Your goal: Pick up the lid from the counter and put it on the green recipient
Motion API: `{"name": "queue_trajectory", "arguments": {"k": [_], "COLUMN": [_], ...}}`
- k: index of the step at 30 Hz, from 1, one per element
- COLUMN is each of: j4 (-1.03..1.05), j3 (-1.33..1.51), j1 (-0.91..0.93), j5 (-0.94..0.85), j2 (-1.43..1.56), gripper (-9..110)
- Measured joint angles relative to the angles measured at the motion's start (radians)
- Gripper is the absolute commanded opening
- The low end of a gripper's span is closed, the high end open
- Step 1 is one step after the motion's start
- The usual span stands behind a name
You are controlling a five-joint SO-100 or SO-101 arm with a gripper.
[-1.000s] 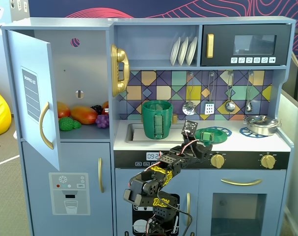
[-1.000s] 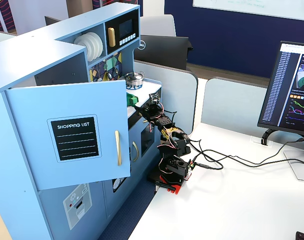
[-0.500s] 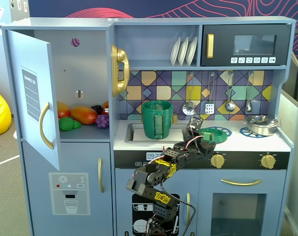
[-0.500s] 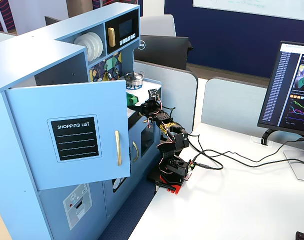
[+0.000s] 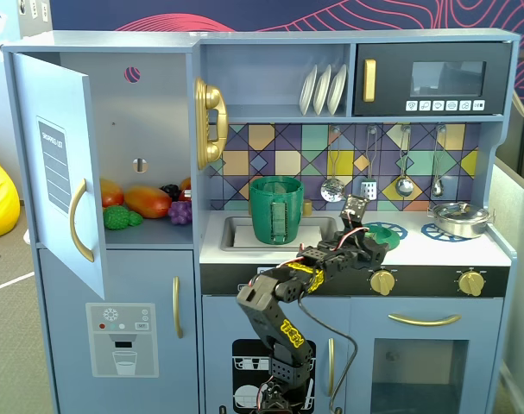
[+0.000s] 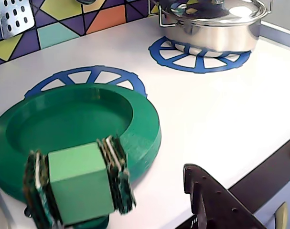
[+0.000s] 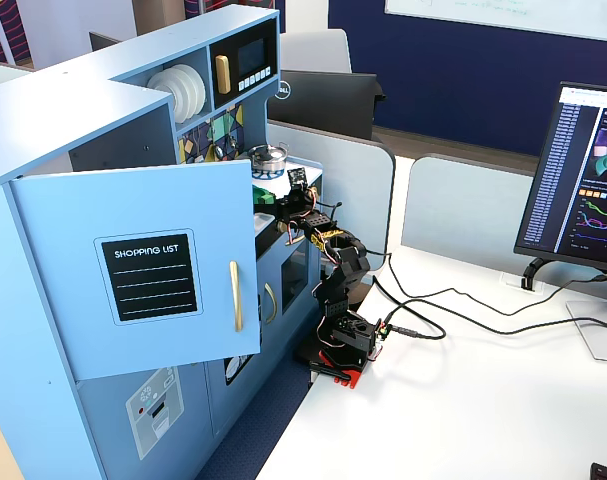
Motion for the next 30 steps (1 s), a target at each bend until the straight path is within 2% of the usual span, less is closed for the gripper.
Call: {"name": "queue_trajectory", "arguments": {"k": [10,14,15,18,19,30], "j4": [0.000,0.000,0.000,0.002,0.008,0.043], "j3": [-0.192,-0.229,-0.232,-0.233,-0.233,-0.235], "j1": [-0.035,-0.044,-0.044,-0.051,-0.054,-0.067], "j5": [0.002,0.002,-0.003,-0.028,-0.046,-0.101], "j2": [-0.206,-0.241,-0.242,-0.244,-0.244,-0.238], "gripper": [43,37,33,5,0,0]}}
